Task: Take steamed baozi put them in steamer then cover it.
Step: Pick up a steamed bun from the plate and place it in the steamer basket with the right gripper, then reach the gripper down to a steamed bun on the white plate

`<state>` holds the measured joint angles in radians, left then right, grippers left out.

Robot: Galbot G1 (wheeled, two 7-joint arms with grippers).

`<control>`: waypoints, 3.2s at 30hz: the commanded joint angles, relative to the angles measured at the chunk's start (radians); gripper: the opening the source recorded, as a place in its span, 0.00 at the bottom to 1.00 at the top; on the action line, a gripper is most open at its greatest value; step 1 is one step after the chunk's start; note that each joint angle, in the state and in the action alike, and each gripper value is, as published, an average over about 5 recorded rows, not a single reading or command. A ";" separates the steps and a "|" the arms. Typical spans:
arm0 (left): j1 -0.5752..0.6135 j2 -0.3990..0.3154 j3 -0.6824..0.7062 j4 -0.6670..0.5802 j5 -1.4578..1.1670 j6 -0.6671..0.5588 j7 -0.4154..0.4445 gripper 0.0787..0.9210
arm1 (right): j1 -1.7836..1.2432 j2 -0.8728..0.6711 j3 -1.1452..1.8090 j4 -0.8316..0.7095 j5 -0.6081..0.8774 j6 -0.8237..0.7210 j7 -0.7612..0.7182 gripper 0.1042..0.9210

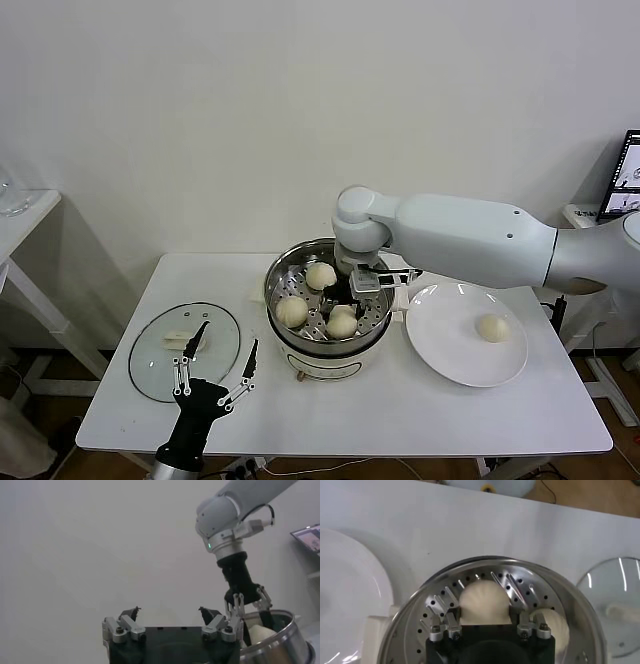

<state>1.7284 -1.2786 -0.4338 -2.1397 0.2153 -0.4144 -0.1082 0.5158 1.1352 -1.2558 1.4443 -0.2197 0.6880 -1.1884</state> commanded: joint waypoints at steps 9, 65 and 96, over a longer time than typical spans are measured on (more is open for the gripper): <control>-0.001 -0.001 -0.002 0.005 -0.001 -0.005 0.000 0.88 | -0.019 0.017 -0.005 0.002 -0.044 0.020 0.002 0.81; 0.000 0.006 -0.005 0.017 0.001 0.012 -0.001 0.88 | -0.395 -0.307 0.402 -0.856 0.185 -0.603 -0.045 0.88; -0.003 0.005 -0.007 0.031 0.001 0.010 -0.002 0.88 | -0.442 -0.229 0.444 -0.922 0.119 -0.574 -0.006 0.84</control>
<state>1.7251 -1.2732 -0.4401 -2.1096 0.2162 -0.4037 -0.1100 0.0785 0.8980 -0.8171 0.5332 -0.0885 0.1121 -1.1994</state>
